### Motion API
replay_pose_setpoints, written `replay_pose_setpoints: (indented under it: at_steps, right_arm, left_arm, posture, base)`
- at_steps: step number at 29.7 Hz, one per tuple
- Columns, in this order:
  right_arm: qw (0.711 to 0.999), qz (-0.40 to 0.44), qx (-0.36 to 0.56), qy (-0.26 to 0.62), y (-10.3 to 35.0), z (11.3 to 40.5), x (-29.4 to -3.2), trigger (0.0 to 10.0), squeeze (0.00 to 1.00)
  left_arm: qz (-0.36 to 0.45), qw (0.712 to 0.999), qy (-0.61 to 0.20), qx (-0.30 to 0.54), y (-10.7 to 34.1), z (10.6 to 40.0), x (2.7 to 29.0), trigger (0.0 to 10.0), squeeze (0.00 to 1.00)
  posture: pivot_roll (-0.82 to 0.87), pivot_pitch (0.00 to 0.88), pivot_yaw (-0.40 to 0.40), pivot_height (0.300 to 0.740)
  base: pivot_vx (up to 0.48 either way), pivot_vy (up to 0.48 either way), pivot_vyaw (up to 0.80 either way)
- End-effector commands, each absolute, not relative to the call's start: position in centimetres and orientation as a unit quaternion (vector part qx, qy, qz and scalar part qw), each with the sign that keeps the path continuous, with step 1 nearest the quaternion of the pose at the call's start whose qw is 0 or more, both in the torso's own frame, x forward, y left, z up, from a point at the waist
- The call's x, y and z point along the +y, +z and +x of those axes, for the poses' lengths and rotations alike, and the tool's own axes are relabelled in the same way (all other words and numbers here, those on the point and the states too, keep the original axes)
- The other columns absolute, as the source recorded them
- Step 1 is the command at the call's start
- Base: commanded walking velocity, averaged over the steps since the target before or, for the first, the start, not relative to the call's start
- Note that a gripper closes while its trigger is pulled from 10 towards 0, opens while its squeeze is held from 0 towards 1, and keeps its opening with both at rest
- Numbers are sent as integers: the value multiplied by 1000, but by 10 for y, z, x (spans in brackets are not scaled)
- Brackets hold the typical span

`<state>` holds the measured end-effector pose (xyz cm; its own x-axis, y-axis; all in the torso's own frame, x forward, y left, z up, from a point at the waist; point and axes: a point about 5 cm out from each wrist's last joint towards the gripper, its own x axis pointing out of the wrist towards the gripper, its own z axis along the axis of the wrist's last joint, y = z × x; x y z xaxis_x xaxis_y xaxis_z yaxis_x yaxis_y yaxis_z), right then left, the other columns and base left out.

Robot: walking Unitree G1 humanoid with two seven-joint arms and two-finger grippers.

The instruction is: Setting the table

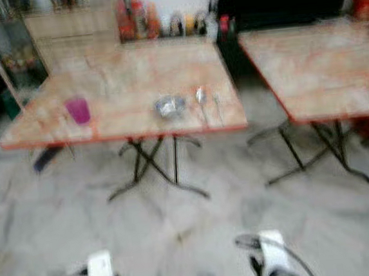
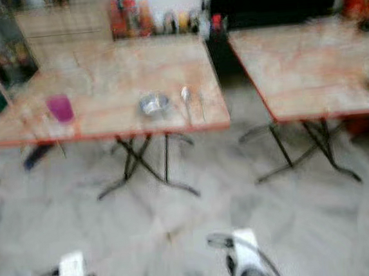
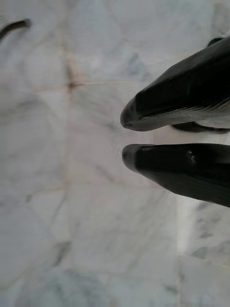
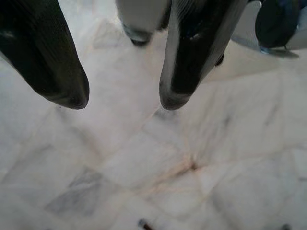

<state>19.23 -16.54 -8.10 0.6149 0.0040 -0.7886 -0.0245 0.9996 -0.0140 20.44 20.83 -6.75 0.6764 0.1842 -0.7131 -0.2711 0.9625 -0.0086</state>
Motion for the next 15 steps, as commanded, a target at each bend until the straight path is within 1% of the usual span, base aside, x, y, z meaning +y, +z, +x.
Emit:
replay_pose_setpoints:
  at_steps: [1, 5, 7, 15]
  right_arm:
    - [903, -25, 429, 4, -77, 199, -173, 10000, 0]
    - [904, -23, 428, 5, -77, 200, -172, 10000, 0]
    - [903, -9, 430, -6, -77, 199, -172, 10000, 0]
    - [903, -10, 429, -6, -77, 199, -174, 10000, 0]
  left_arm:
    - [-64, 914, 121, 382, -68, 206, 202, 10000, 0]
    - [-64, 914, 122, 381, -68, 206, 202, 10000, 0]
    - [-66, 914, 122, 381, -68, 207, 201, 10000, 0]
    - [-67, 914, 122, 381, -68, 206, 201, 10000, 0]
  posture:
    - [-21, 0, 13, 732]
    - [-21, 0, 12, 732]
    - [-20, 0, 10, 732]
    - [-19, 0, 9, 732]
  base:
    - [255, 0, 0]
    - [253, 0, 450]
    - [259, 0, 0]
    - [255, 0, 0]
